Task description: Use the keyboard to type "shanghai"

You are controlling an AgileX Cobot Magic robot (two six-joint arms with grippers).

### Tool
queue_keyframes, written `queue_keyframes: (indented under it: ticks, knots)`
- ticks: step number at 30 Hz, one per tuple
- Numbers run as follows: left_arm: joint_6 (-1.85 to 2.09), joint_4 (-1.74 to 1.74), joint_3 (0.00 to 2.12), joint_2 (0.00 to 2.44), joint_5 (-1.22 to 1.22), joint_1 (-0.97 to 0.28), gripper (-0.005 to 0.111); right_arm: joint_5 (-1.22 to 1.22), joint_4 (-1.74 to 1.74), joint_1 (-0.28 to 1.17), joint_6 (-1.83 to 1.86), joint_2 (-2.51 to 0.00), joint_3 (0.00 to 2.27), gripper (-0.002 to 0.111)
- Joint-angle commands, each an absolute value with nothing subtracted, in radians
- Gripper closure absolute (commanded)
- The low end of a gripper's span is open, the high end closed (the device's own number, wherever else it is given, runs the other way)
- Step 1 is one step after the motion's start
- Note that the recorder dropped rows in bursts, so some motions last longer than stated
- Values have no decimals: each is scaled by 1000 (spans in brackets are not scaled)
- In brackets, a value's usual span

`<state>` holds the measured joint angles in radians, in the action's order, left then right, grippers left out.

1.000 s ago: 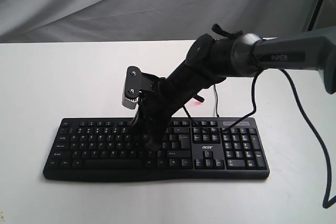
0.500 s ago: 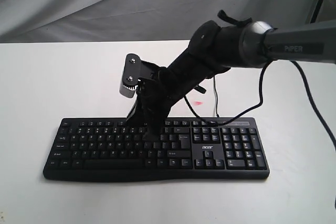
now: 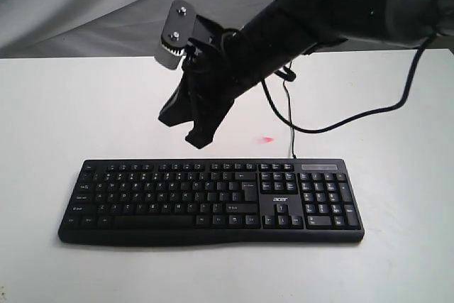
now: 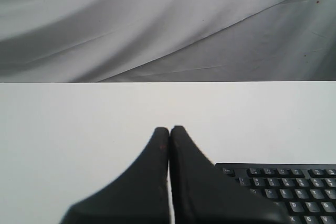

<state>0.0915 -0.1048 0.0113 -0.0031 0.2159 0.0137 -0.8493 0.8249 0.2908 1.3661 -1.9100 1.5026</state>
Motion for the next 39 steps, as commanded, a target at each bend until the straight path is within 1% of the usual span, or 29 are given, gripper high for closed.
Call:
queue_keyframes:
  ticks: [1,11,23,30,35,39]
  knots:
    - [90,-109,11,0,213,10,106,-858,821,294,1312,-1822,1496,108]
    - [90,-109,11,0,213,10,106,-867,818,309,1246,-1650,1496,108]
    - [90,-109,11,0,213,10,106,-878,801,428,1158,-1400,1496,108]
    - [90,-109,11,0,213,10,106,-889,782,430,1013,-1230,1496,108]
    - [90,-109,11,0,213,10,106,-949,764,430,866,-1102,1496,108]
    - [90,-109,11,0,213,10,106,-961,769,430,859,-1031,1496,108]
